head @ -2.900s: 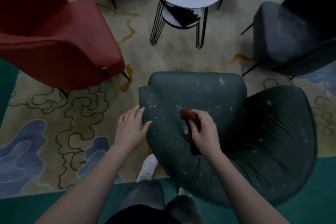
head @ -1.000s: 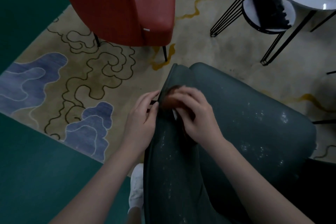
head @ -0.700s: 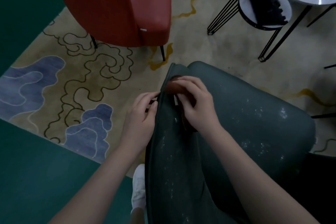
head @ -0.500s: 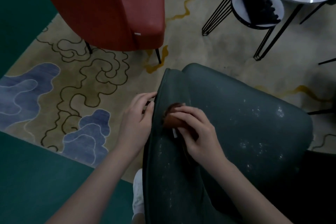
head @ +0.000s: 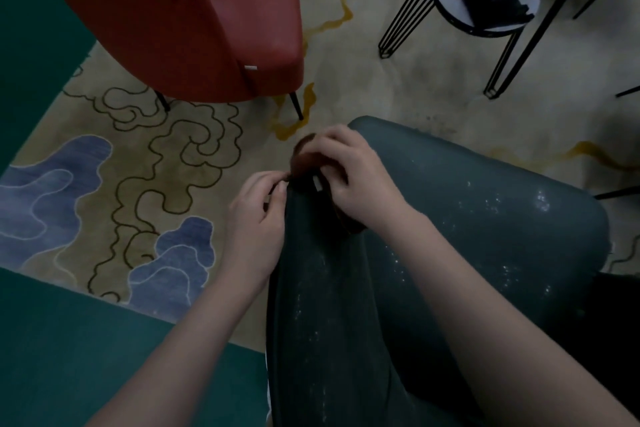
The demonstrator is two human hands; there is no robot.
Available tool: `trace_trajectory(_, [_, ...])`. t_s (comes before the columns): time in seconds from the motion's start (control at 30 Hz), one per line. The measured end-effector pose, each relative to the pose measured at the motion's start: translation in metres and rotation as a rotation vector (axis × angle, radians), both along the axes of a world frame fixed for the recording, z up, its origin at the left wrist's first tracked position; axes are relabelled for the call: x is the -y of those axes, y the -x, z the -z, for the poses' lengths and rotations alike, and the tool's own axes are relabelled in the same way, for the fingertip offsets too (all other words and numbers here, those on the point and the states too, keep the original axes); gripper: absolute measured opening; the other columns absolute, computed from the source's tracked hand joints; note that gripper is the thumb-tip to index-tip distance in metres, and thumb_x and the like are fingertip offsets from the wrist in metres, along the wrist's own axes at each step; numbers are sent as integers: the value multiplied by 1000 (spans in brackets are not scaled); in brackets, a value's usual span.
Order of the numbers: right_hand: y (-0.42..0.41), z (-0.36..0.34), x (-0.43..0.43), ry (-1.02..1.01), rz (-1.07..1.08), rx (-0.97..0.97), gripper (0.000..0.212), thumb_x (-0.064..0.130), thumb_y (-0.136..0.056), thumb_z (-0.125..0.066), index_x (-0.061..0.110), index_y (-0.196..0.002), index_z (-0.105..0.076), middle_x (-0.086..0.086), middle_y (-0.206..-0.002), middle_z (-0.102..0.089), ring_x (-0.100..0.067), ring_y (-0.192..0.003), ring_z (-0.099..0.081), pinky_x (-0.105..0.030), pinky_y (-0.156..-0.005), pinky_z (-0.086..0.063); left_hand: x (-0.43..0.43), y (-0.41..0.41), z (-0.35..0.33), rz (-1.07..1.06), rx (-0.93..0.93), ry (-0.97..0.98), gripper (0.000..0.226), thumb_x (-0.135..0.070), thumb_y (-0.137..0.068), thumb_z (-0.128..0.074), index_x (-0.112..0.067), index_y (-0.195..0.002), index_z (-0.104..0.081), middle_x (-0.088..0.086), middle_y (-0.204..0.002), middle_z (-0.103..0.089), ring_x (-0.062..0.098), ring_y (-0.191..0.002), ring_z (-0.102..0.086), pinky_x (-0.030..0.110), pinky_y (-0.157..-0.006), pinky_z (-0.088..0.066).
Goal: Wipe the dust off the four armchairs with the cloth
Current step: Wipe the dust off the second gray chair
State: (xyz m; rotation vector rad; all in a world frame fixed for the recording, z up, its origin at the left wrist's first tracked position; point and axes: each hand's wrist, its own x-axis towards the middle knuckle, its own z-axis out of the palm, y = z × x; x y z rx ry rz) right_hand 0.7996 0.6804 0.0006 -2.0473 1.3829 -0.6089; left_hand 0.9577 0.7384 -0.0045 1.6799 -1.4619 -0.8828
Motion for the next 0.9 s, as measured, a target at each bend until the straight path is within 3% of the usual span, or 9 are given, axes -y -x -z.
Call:
trace_trajectory(0.17, [5, 2, -8, 100, -144, -73, 37, 11, -87, -38, 11, -110, -67, -9, -120, -57, -27, -106, -48, -41, -90, -46, -4, -1, 0, -7, -34, -13, 23, -9, -102, -47, -15, -113, -66, -14, -104, -59, -10, -100, -54, 6, -84, -39])
trace_trajectory(0.3, [6, 7, 17, 95, -92, -99, 37, 0, -84, -43, 8, -111, -68, -13, -119, -58, -34, -107, -51, -47, -90, -47, -7, 2, 0, -24, -55, -34, 21, -11, -101, -50, -17, -114, -65, -19, -106, -57, -11, -99, -53, 5, -81, -40])
trace_trajectory(0.53, [6, 11, -13, 67, 2, 10, 33, -3, -87, -52, 9, -114, -66, -8, -122, -54, -24, -116, -49, -28, -101, -39, -14, 7, 1, -29, -56, -78, 28, -18, -99, -55, -15, -126, -60, -8, -118, -53, 3, -109, -53, 4, -79, -43])
trace_trajectory(0.63, [9, 17, -6, 61, 34, 29, 32, -3, -90, -53, 10, -117, -65, -8, -122, -53, -22, -116, -49, -25, -101, -39, -14, 7, 0, -18, -36, -74, 29, -21, -99, -55, -17, -127, -59, -11, -118, -52, 5, -111, -52, 18, -89, -49])
trace_trajectory(0.77, [6, 25, -4, -51, 322, 162, 30, 1, -94, -53, 10, -119, -65, -5, -122, -55, -19, -115, -51, -25, -102, -39, -11, 7, -2, -17, 17, -67, 29, -21, -98, -57, -17, -127, -59, -14, -116, -50, 5, -111, -52, 38, -96, -50])
trace_trajectory(0.9, [7, 24, -54, -44, 303, 222, 29, 6, -93, -56, 13, -120, -65, -2, -124, -54, -15, -117, -50, -19, -103, -36, 4, 13, -8, 40, 64, -103, 40, -25, -98, -57, -21, -137, -51, -13, -123, -46, 9, -119, -48, 41, -103, -45])
